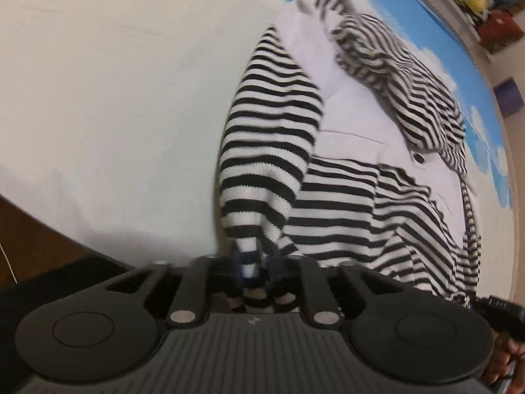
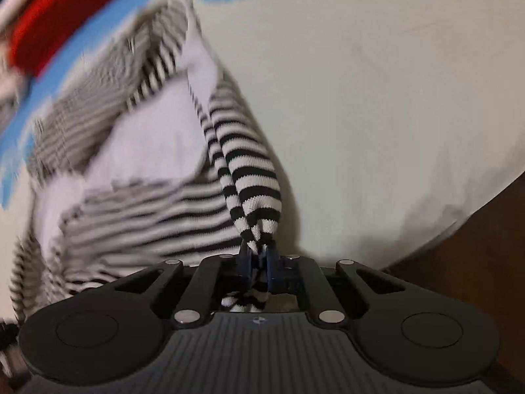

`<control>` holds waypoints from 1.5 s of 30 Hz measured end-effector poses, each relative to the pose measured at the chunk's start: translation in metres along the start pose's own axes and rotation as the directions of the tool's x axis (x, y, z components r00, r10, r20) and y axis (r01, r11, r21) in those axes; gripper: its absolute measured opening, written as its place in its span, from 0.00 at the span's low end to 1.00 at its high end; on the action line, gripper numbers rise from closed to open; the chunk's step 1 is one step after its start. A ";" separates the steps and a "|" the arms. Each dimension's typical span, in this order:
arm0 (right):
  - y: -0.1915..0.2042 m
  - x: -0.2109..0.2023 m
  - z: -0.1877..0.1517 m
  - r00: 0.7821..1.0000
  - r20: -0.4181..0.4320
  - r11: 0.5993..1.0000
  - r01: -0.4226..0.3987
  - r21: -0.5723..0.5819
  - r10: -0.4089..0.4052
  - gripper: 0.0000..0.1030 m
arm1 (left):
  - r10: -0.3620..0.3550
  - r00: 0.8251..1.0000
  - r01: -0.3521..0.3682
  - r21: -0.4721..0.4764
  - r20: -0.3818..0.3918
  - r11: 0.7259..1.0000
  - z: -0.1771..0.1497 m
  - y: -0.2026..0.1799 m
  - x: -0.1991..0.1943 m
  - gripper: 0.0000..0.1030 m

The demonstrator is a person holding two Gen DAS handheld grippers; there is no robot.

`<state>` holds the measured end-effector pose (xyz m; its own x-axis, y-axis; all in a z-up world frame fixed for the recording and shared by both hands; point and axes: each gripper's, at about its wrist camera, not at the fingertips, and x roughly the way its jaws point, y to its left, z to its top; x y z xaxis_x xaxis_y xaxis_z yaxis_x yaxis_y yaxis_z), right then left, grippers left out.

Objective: Fold small clothes

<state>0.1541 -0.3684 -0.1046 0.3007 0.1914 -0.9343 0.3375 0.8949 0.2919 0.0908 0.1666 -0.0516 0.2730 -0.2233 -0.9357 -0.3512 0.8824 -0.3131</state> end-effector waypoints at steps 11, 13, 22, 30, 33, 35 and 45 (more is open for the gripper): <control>0.007 0.015 0.001 0.999 -0.034 1.000 0.021 0.001 -0.021 0.38 | 0.015 1.000 -0.015 -0.007 -0.023 1.000 0.012 -0.008 0.013 0.53; 0.010 0.017 -0.002 0.999 -0.041 0.999 0.028 -0.024 -0.029 0.40 | 0.035 0.999 -0.035 -0.006 -0.035 0.999 0.012 -0.007 0.016 0.53; 0.012 0.014 -0.004 0.999 -0.038 0.998 0.018 -0.059 -0.020 0.10 | 0.035 0.999 -0.034 0.053 -0.015 0.998 0.008 -0.010 0.014 0.13; 0.020 -0.027 -0.002 0.988 0.113 0.989 -0.089 -0.115 0.102 0.06 | 0.000 0.995 -0.015 0.157 0.097 0.987 0.006 -0.028 -0.027 0.08; 0.014 -0.054 0.006 0.970 0.162 0.981 -0.169 -0.091 0.182 0.05 | -0.070 0.987 0.040 0.199 0.145 0.979 0.003 -0.031 -0.060 0.07; 0.008 -0.071 0.007 0.959 0.176 0.974 -0.212 -0.074 0.222 0.05 | -0.124 0.980 0.088 0.219 0.157 0.972 -0.001 -0.030 -0.082 0.07; -0.014 -0.185 -0.011 0.886 0.203 0.909 -0.399 -0.122 0.416 0.05 | -0.349 0.922 0.293 0.284 0.169 0.913 -0.009 -0.020 -0.172 0.07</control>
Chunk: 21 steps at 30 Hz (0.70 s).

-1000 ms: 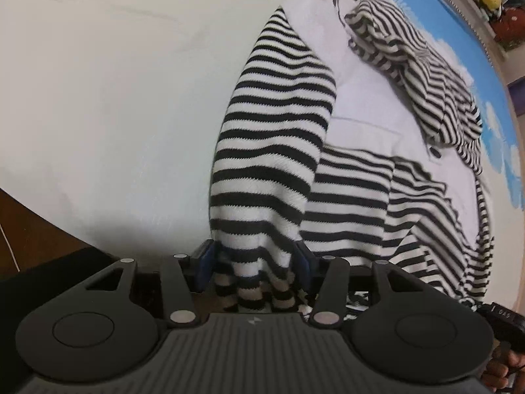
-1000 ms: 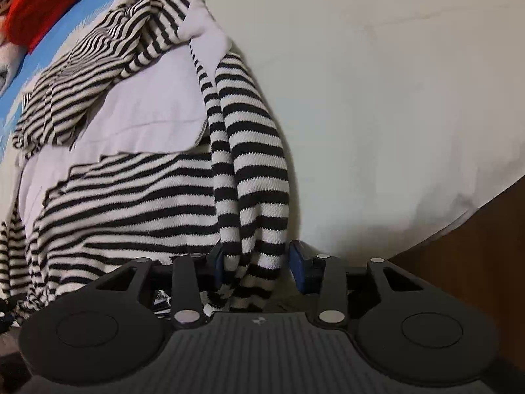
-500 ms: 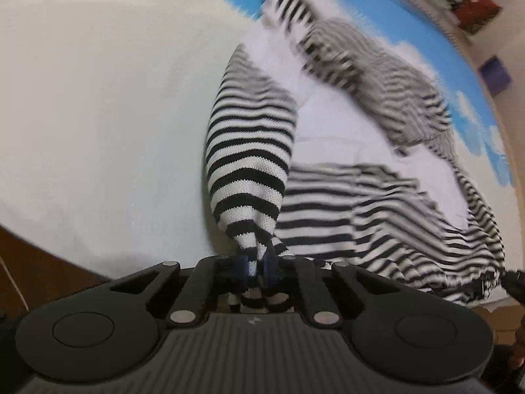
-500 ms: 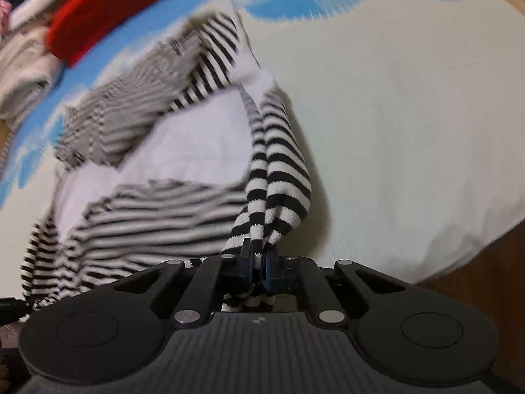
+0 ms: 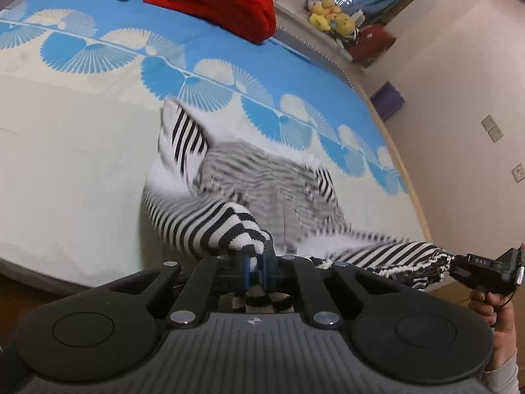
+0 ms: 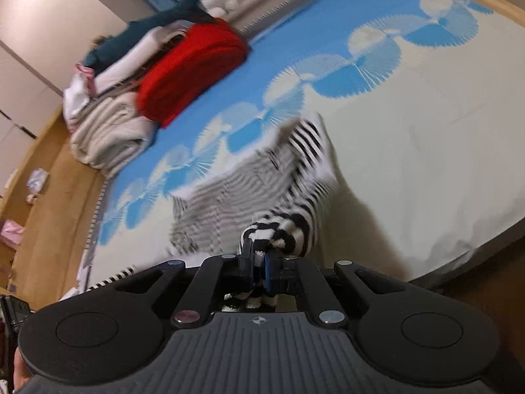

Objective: Fold small clothes

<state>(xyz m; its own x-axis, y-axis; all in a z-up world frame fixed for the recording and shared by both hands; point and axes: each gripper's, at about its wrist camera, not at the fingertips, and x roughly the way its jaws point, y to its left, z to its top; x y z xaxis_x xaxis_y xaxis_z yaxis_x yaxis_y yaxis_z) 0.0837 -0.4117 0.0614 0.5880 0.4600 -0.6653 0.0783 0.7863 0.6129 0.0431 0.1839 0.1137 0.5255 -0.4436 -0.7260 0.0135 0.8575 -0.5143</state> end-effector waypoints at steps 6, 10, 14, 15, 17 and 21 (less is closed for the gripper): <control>-0.012 0.052 0.039 1.000 0.000 0.998 0.013 0.066 -0.013 0.05 | 0.017 1.000 -0.016 -0.096 0.007 0.995 0.065 0.029 0.077 0.07; -0.029 0.143 0.090 0.999 -0.038 0.996 0.021 0.084 -0.018 0.05 | 0.082 0.997 -0.080 -0.187 0.002 0.979 0.121 0.072 0.167 0.08; -0.050 0.224 0.121 0.996 -0.051 0.988 0.083 0.132 -0.077 0.14 | 0.106 0.994 -0.109 -0.271 -0.025 0.956 0.139 0.098 0.215 0.20; -0.056 0.237 0.121 0.994 -0.047 0.981 0.107 0.164 -0.100 0.20 | 0.096 0.995 -0.103 -0.276 -0.038 0.956 0.142 0.097 0.219 0.24; -0.062 0.251 0.119 0.992 -0.055 0.977 0.119 0.174 -0.111 0.25 | 0.073 0.997 -0.075 -0.260 -0.017 0.963 0.147 0.093 0.215 0.49; -0.056 0.250 0.128 0.990 -0.013 0.983 0.140 0.117 -0.139 0.28 | -0.001 0.999 0.013 -0.212 0.053 0.977 0.149 0.084 0.197 0.54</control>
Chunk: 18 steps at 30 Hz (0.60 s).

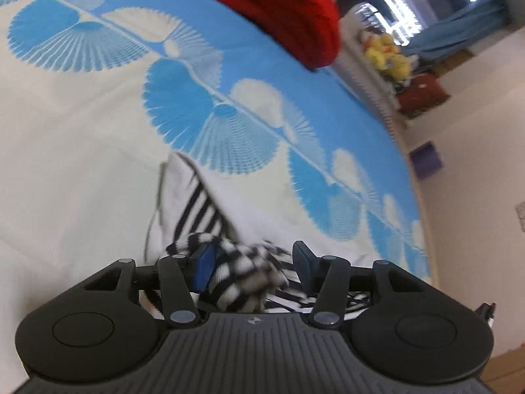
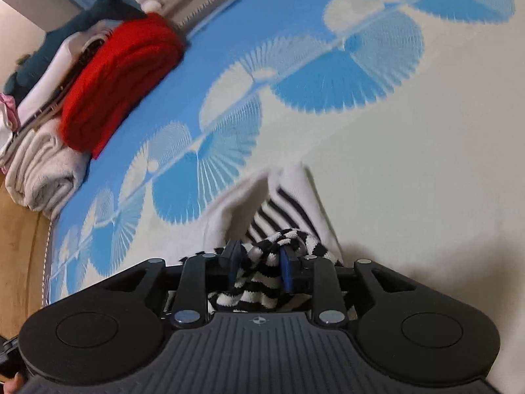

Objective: Fold small clothes

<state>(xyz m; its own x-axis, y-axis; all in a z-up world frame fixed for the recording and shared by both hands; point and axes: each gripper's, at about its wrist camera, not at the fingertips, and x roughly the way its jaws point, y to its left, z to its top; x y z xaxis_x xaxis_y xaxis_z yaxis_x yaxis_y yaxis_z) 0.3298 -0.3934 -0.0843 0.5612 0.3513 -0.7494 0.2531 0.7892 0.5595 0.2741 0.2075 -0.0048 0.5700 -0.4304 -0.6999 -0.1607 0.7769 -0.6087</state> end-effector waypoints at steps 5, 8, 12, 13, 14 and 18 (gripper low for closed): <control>-0.005 -0.032 0.004 0.988 0.156 1.000 -0.016 -0.016 0.019 0.48 | -0.022 0.999 0.022 0.010 0.046 1.000 -0.012 0.000 -0.025 0.54; -0.008 -0.048 -0.002 0.979 0.201 0.998 -0.029 -0.052 0.038 0.48 | 0.070 0.997 -0.075 0.125 0.046 0.989 -0.025 -0.006 -0.031 0.56; -0.001 -0.045 -0.025 0.987 0.155 0.969 0.077 -0.236 -0.041 0.49 | 0.169 0.985 -0.170 0.269 0.028 0.948 -0.044 -0.011 -0.025 0.61; 0.001 -0.041 -0.031 0.988 0.141 0.951 0.101 -0.293 -0.062 0.49 | 0.190 0.982 -0.188 0.301 0.022 0.935 -0.048 -0.013 -0.021 0.63; 0.004 -0.039 -0.037 0.988 0.131 0.931 0.123 -0.344 -0.082 0.49 | 0.214 0.977 -0.208 0.331 0.018 0.920 -0.053 -0.013 -0.016 0.64; 0.016 -0.024 -0.059 0.974 0.153 0.806 0.224 -0.548 -0.167 0.50 | 0.285 0.958 -0.268 0.435 0.027 0.860 -0.060 -0.018 0.006 0.68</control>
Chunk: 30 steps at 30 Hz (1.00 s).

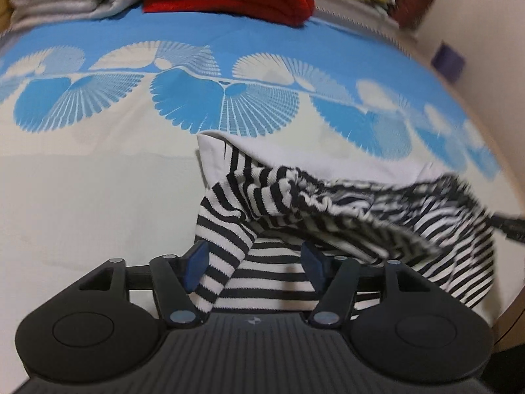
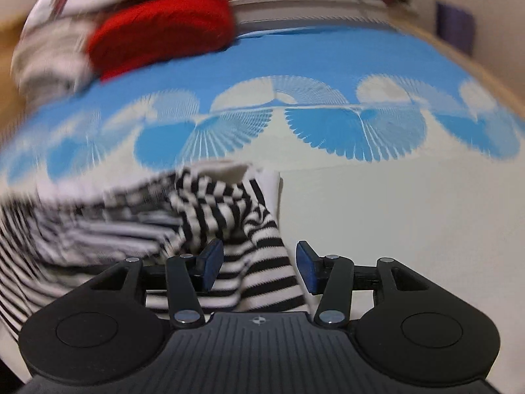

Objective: Fold small clothes

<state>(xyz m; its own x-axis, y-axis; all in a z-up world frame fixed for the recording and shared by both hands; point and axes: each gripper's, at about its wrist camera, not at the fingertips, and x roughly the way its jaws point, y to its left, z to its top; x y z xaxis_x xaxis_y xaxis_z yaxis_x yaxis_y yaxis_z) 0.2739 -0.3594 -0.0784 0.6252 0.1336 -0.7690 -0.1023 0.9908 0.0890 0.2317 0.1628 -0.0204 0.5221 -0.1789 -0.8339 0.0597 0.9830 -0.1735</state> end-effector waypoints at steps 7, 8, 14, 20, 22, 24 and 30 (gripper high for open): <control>0.036 0.028 -0.002 0.990 0.051 0.940 0.139 -0.312 -0.129 0.50 | 0.089 0.996 -0.089 0.103 0.001 0.991 0.017 -0.016 0.028 0.69; 0.040 0.032 0.000 0.990 0.058 0.931 0.142 -0.336 -0.130 0.50 | 0.092 0.996 -0.092 0.111 0.001 0.990 0.020 -0.018 0.031 0.69; 0.059 0.057 0.020 0.986 0.106 0.892 0.164 -0.422 -0.131 0.50 | 0.089 0.996 -0.091 0.111 0.015 0.990 0.042 -0.019 0.048 0.69; 0.062 0.078 0.041 0.985 0.129 0.903 0.154 -0.401 -0.111 0.48 | 0.067 0.998 -0.067 0.124 0.008 0.990 0.060 -0.019 0.066 0.61; 0.060 0.085 0.046 0.988 0.115 0.912 0.138 -0.386 -0.101 0.42 | 0.043 0.999 -0.042 0.132 -0.001 0.990 0.065 -0.018 0.070 0.29; 0.057 0.091 0.051 0.992 0.097 0.923 0.108 -0.369 -0.077 0.22 | 0.032 0.999 -0.032 0.126 0.005 0.991 0.071 -0.015 0.069 0.16; 0.044 0.065 0.082 0.973 0.230 0.984 0.035 -0.177 0.007 0.02 | 0.063 0.948 -0.053 -0.040 0.312 0.998 0.093 0.003 0.024 0.06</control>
<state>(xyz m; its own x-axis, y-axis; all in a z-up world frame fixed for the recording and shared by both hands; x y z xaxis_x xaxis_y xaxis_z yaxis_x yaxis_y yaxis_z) 0.3734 -0.3049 -0.0730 0.7856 0.1420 -0.6023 -0.2158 0.9751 -0.0517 0.3239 0.1658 0.0080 0.7640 -0.0949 -0.6383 -0.0021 0.9888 -0.1495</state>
